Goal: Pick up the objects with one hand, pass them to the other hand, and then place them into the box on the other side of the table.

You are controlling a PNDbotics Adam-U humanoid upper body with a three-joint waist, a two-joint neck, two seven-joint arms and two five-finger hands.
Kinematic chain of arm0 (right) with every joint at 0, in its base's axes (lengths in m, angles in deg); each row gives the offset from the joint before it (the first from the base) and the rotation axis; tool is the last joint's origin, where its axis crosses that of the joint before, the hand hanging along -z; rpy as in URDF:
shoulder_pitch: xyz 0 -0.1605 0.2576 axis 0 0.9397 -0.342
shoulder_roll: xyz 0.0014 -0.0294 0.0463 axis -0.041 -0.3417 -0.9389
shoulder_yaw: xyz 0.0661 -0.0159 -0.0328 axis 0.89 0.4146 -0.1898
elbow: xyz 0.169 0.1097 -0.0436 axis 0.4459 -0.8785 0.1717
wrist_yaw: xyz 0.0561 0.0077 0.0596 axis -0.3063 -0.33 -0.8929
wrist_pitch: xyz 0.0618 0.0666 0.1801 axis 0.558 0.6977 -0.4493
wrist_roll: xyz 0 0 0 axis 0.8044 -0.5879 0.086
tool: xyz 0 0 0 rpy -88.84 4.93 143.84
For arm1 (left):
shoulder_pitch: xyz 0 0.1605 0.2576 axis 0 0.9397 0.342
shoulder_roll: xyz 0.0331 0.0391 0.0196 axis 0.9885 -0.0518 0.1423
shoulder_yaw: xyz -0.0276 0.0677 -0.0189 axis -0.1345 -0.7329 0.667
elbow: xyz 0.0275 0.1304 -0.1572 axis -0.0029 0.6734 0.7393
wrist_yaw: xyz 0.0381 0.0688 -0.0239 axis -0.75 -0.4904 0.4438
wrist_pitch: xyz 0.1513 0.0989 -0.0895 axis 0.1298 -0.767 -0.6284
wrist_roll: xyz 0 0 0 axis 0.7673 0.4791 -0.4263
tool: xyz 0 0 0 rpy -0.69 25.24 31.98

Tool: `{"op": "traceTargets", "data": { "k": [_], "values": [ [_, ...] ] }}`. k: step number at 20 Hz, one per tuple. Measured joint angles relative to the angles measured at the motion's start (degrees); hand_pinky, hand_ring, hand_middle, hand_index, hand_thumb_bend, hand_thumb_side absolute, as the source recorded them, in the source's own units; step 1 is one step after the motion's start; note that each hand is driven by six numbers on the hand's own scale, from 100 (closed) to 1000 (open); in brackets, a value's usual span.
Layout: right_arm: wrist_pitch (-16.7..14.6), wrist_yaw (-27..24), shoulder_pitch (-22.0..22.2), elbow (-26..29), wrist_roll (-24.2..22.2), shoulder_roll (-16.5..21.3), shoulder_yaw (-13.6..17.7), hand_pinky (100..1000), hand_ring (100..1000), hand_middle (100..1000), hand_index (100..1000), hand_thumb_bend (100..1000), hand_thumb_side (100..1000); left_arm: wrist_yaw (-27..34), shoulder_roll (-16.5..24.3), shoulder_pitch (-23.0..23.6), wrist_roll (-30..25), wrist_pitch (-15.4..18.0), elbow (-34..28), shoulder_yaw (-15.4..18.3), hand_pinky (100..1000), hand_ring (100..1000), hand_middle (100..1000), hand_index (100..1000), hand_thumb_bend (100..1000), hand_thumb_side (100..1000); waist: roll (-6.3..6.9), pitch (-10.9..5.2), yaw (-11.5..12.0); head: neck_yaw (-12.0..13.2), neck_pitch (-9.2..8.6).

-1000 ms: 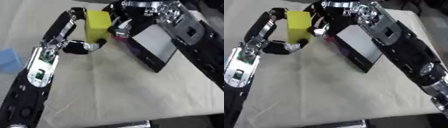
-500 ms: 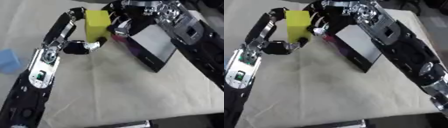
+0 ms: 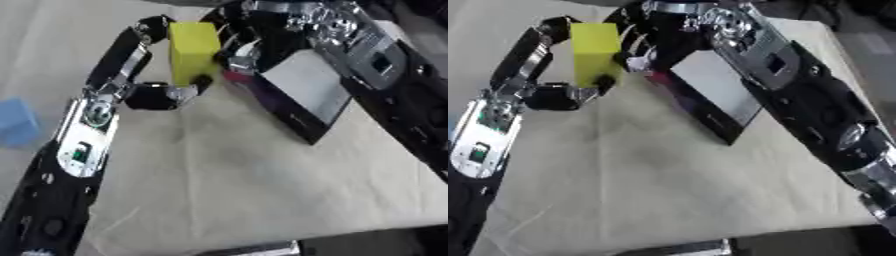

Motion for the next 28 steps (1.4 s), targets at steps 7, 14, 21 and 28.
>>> {"op": "traceTargets", "data": {
  "k": [7,14,21,28],
  "values": [
    [0.2,0.0,0.1,0.2,0.3,0.4,0.1,657,736,492,645,100,100,-1.9,-0.3,0.0,2.0,-1.4,0.3,0.0,842,768,724,852,427,735,0.00,0.00,-0.3,0.0,0.00],
    [-0.2,0.3,0.6,0.2,0.7,0.5,0.3,653,731,490,642,100,100,-1.6,-0.8,0.0,3.6,-2.8,0.7,-0.1,855,782,744,886,628,882,0.00,0.00,-0.5,-0.3,0.00],
    [-0.2,0.7,0.7,0.0,1.3,1.1,1.2,651,724,485,637,100,100,-1.4,-0.8,0.5,4.6,-4.1,0.7,-0.4,863,787,750,894,705,894,0.00,0.00,-0.6,-0.3,0.00],
    [-0.3,1.0,1.1,-0.3,1.8,1.5,1.5,650,721,484,635,100,100,-1.1,-0.7,0.6,5.0,-4.4,0.7,-0.4,864,788,751,892,729,904,0.00,0.00,-0.7,-0.5,0.01]
  ]
}}
